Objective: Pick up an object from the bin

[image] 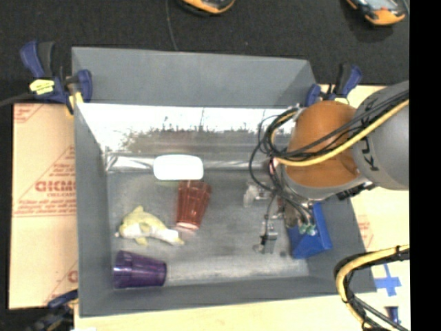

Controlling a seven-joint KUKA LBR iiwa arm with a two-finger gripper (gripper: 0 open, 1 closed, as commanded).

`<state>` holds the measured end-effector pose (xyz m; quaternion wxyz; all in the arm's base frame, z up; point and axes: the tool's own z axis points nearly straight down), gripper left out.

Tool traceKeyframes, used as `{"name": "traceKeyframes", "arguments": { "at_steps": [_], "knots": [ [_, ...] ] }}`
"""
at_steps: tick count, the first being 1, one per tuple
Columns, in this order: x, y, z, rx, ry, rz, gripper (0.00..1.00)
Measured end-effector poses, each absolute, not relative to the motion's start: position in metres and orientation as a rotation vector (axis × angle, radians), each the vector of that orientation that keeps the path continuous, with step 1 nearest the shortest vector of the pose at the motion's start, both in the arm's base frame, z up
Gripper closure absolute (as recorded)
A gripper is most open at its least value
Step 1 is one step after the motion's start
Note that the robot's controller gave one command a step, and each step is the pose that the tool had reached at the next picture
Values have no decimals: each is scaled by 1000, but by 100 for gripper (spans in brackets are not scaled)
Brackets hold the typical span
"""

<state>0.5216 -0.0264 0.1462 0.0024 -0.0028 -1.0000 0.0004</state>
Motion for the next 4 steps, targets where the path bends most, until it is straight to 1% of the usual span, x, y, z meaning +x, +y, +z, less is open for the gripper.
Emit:
{"name": "traceKeyframes", "arguments": {
  "at_steps": [1, 2, 3, 4],
  "knots": [
    [524, -26, 149, -7, -3144, 2, 0],
    [523, 65, 105, 47, -3145, -1, 0],
    [597, 96, 106, 389, -3127, 8, 0],
    [566, 139, 103, -109, -3137, 0, 0]
  ]
}}
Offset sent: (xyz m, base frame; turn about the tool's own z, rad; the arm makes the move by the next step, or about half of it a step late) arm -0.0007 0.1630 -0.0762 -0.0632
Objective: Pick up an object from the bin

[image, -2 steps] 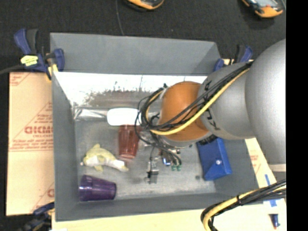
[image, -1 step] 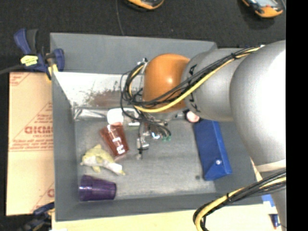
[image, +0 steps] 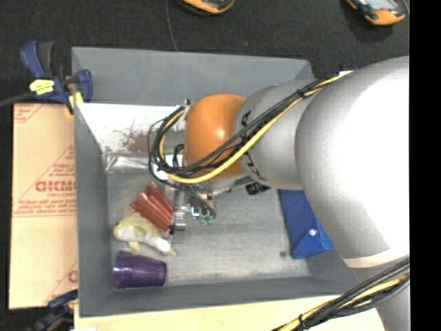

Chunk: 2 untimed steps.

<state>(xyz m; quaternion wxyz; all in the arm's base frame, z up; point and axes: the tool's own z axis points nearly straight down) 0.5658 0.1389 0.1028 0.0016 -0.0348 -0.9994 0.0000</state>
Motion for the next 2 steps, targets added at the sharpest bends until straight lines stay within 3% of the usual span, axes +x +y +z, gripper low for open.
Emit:
{"name": "traceKeyframes", "arguments": {
  "at_steps": [1, 2],
  "knots": [
    [574, 179, 78, 518, -3113, 6, 0],
    [528, 174, 70, -552, -3091, 2, 100]
  ]
}}
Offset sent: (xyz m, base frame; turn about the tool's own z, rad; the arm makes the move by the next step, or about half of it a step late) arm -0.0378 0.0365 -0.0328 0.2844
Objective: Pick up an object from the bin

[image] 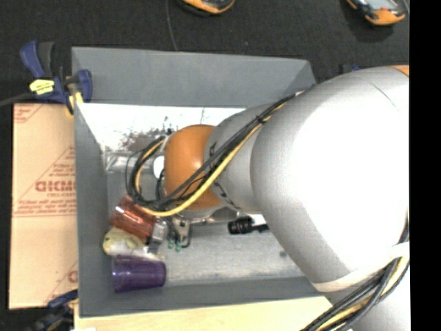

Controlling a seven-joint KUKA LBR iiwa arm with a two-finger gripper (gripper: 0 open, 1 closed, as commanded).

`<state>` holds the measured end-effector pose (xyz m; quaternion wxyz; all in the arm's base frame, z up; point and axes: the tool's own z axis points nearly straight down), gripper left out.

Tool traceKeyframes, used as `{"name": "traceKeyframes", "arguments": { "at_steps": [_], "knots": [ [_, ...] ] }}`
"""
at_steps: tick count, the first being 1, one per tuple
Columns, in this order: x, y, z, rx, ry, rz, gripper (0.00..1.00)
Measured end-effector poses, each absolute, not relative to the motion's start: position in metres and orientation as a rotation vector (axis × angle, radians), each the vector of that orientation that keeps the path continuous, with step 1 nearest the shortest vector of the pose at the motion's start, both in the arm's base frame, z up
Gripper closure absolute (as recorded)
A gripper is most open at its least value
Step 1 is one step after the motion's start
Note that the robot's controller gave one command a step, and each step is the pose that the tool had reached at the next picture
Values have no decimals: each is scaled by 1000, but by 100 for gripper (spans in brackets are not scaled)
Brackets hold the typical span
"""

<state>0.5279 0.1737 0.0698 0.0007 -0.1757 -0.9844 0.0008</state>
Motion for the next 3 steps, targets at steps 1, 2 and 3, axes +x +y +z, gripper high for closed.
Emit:
{"name": "traceKeyframes", "arguments": {
  "at_steps": [1, 2, 3],
  "knots": [
    [529, 174, 70, -550, -3093, 2, 100],
    [526, 172, 85, -546, -3084, 9, 100],
    [529, 173, 124, -544, -3093, 2, 100]
  ]
}}
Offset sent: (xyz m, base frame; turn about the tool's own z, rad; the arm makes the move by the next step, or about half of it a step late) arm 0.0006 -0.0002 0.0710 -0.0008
